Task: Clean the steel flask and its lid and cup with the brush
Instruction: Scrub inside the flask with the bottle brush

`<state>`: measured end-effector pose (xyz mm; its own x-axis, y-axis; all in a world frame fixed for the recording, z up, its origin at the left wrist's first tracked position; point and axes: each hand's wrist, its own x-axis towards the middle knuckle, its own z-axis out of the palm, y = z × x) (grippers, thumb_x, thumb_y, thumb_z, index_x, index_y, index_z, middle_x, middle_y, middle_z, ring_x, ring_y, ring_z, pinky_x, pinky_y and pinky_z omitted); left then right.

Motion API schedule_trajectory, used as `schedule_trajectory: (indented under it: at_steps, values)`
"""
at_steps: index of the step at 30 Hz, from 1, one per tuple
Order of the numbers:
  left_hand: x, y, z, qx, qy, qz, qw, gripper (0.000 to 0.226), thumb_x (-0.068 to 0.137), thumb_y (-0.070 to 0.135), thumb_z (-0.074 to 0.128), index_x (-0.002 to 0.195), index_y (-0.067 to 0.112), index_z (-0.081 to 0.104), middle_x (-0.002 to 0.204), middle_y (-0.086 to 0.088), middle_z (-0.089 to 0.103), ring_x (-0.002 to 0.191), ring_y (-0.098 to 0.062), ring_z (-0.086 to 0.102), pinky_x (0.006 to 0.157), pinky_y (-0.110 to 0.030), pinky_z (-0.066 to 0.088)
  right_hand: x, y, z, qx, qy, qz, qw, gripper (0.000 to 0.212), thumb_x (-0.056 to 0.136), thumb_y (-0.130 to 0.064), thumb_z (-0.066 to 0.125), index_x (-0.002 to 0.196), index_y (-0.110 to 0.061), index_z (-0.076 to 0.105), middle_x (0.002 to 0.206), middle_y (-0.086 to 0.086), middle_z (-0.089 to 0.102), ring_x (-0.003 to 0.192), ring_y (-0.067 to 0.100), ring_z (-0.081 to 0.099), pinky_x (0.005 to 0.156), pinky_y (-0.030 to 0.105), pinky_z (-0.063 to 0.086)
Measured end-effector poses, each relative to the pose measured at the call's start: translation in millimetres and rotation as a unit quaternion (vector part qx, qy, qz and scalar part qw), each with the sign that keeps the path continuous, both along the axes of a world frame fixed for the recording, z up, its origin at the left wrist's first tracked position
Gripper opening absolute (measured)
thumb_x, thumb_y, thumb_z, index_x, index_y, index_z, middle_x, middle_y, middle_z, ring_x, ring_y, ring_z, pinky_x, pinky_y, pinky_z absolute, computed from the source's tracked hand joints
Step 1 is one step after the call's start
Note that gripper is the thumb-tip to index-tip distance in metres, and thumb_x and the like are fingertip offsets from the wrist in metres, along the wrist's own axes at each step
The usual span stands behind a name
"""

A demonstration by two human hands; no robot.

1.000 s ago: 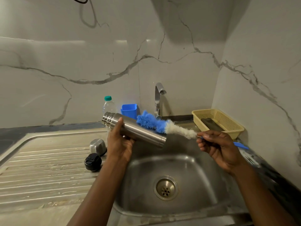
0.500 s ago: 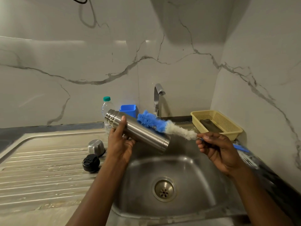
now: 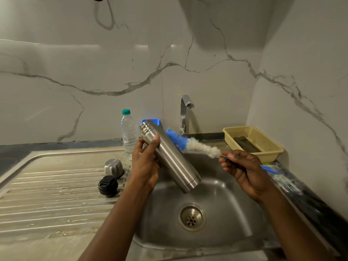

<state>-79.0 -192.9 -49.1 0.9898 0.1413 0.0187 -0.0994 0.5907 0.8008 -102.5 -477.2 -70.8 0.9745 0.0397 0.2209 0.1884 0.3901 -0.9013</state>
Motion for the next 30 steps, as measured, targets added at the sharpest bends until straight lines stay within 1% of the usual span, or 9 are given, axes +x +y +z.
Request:
schedule_trajectory:
  at_steps: [3, 6, 9, 15, 19, 21, 25, 27, 30]
  values:
    - [5, 5, -2, -0.014, 0.018, 0.021, 1.000, 0.046, 0.097, 0.021, 0.072, 0.140, 0.014, 0.058, 0.126, -0.015, 0.069, 0.111, -0.031, 0.071, 0.091, -0.054, 0.062, -2, -8, 2, 0.045, 0.001, -0.023, 0.999, 0.026, 0.075, -0.018, 0.076, 0.095, -0.001, 0.080, 0.085, 0.019, 0.077, 0.071, 0.020, 0.075, 0.063, 0.025, 0.062]
    - [6, 6, -2, -0.021, 0.028, 0.017, 0.999, 0.035, 0.099, 0.021, 0.070, 0.133, 0.014, 0.062, 0.117, -0.011, 0.071, 0.106, -0.028, 0.071, 0.088, -0.051, 0.064, -3, -7, 4, 0.046, -0.006, -0.033, 0.998, 0.020, 0.077, -0.014, 0.070, 0.090, -0.003, 0.081, 0.082, 0.017, 0.077, 0.069, 0.019, 0.074, 0.062, 0.024, 0.061]
    - [6, 5, -3, -0.028, 0.038, 0.010, 0.999, 0.037, 0.099, 0.021, 0.070, 0.134, 0.015, 0.060, 0.119, -0.012, 0.069, 0.108, -0.030, 0.070, 0.083, -0.050, 0.065, -5, -8, 7, 0.065, -0.004, -0.039, 0.997, 0.022, 0.084, -0.010, 0.062, 0.087, -0.006, 0.083, 0.080, 0.015, 0.077, 0.068, 0.017, 0.074, 0.062, 0.023, 0.061]
    - [-1, -4, -5, -0.001, 0.034, -0.030, 0.999, 0.060, 0.087, 0.026, 0.077, 0.142, 0.016, 0.058, 0.131, -0.016, 0.067, 0.118, -0.036, 0.068, 0.096, -0.060, 0.059, -3, 12, 3, 0.024, -0.007, 0.003, 1.000, 0.029, 0.070, -0.021, 0.076, 0.093, -0.005, 0.083, 0.088, 0.018, 0.077, 0.076, 0.020, 0.075, 0.067, 0.025, 0.062]
    - [1, 0, -7, 0.039, 0.027, -0.023, 0.999, 0.048, 0.093, 0.024, 0.074, 0.137, 0.014, 0.060, 0.125, -0.016, 0.069, 0.111, -0.035, 0.070, 0.093, -0.056, 0.061, -4, 2, 7, 0.022, -0.014, 0.001, 1.000, 0.043, 0.064, -0.030, 0.091, 0.098, -0.005, 0.082, 0.090, 0.018, 0.077, 0.078, 0.020, 0.076, 0.068, 0.025, 0.062]
    - [3, 3, -6, 0.052, 0.021, -0.022, 0.998, 0.055, 0.088, 0.028, 0.075, 0.139, 0.014, 0.060, 0.124, -0.016, 0.070, 0.111, -0.035, 0.070, 0.093, -0.056, 0.061, -6, -2, 4, 0.022, -0.013, 0.000, 1.000, 0.056, 0.058, -0.036, 0.098, 0.100, -0.004, 0.081, 0.090, 0.018, 0.077, 0.078, 0.021, 0.076, 0.068, 0.026, 0.062]
    - [1, -1, -9, 0.072, 0.028, -0.046, 0.996, 0.051, 0.093, 0.026, 0.074, 0.141, 0.016, 0.060, 0.129, -0.018, 0.068, 0.117, -0.039, 0.067, 0.096, -0.059, 0.060, -4, 12, 2, 0.028, -0.008, 0.016, 0.999, 0.030, 0.070, -0.022, 0.081, 0.096, -0.006, 0.083, 0.090, 0.018, 0.077, 0.079, 0.021, 0.076, 0.069, 0.026, 0.062]
    - [0, -2, -11, 0.078, 0.036, -0.042, 0.995, 0.044, 0.097, 0.021, 0.071, 0.139, 0.013, 0.060, 0.129, -0.020, 0.068, 0.115, -0.038, 0.067, 0.098, -0.060, 0.058, -5, 13, 5, 0.017, -0.016, 0.012, 1.000, 0.030, 0.071, -0.022, 0.080, 0.096, -0.006, 0.083, 0.091, 0.019, 0.077, 0.080, 0.022, 0.076, 0.070, 0.027, 0.063]
    - [3, 3, -11, 0.084, 0.032, -0.030, 0.996, 0.042, 0.097, 0.021, 0.071, 0.137, 0.013, 0.062, 0.126, -0.020, 0.069, 0.109, -0.036, 0.069, 0.093, -0.057, 0.060, -7, 0, 8, 0.012, -0.025, 0.002, 1.000, 0.054, 0.061, -0.036, 0.097, 0.101, -0.003, 0.081, 0.092, 0.020, 0.076, 0.081, 0.023, 0.076, 0.070, 0.027, 0.062]
